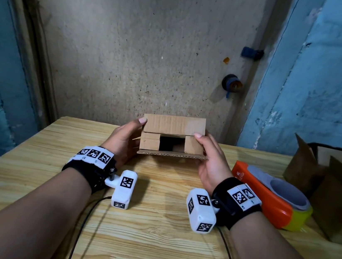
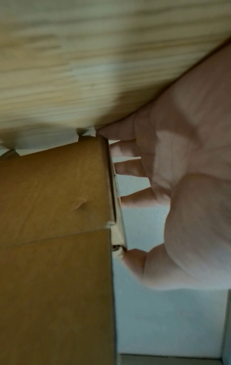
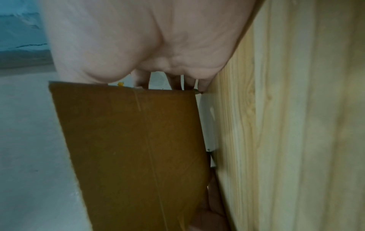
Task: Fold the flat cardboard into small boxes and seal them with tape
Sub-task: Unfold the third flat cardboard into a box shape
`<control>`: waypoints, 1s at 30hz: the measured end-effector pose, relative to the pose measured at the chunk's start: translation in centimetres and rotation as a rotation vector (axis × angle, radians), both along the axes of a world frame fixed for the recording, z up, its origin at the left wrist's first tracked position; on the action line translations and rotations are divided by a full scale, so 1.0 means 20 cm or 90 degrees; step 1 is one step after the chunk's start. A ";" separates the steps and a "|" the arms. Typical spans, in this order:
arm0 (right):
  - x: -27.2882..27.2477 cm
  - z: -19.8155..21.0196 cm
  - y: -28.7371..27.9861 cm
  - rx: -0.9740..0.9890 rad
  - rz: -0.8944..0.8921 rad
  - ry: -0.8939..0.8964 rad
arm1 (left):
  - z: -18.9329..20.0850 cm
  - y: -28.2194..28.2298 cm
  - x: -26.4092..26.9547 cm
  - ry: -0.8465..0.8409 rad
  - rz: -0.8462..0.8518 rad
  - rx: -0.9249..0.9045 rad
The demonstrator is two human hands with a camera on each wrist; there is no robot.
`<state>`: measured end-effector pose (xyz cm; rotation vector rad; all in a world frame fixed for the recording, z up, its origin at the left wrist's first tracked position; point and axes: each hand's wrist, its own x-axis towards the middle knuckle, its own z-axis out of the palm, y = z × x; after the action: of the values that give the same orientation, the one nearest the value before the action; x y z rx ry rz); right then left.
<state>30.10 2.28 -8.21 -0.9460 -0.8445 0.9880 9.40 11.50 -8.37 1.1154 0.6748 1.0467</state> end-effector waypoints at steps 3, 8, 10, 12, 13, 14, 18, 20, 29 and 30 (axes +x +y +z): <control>0.00 0.00 0.00 -0.002 -0.006 0.004 | -0.01 0.00 -0.01 -0.018 -0.010 0.016; 0.00 0.00 0.00 0.000 -0.007 0.013 | -0.02 0.01 0.00 -0.047 -0.001 0.015; 0.00 0.00 -0.01 -0.001 -0.005 0.031 | -0.01 0.00 0.01 -0.044 -0.002 0.011; 0.00 0.00 -0.01 -0.001 -0.018 0.060 | 0.00 0.00 0.01 -0.053 -0.010 0.005; 0.00 -0.01 -0.01 -0.002 -0.023 0.069 | 0.00 0.01 0.01 -0.056 -0.013 0.005; 0.00 -0.01 0.00 -0.004 -0.027 0.075 | 0.00 0.01 0.01 -0.056 -0.012 0.006; 0.02 -0.03 0.03 -0.025 -0.028 0.051 | 0.00 0.01 0.01 -0.053 -0.010 0.004; 0.03 -0.05 0.04 -0.028 -0.035 0.027 | 0.00 0.02 0.00 -0.050 -0.012 0.000; 0.02 -0.03 0.04 -0.072 -0.005 -0.036 | 0.00 0.00 0.00 -0.015 -0.044 0.028; 0.02 -0.04 0.04 -0.072 -0.002 -0.040 | 0.00 0.00 0.00 -0.007 -0.041 0.033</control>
<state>30.49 3.08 -8.98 -1.0782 -0.8462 1.0162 9.44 11.49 -8.38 1.1680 0.6014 1.0199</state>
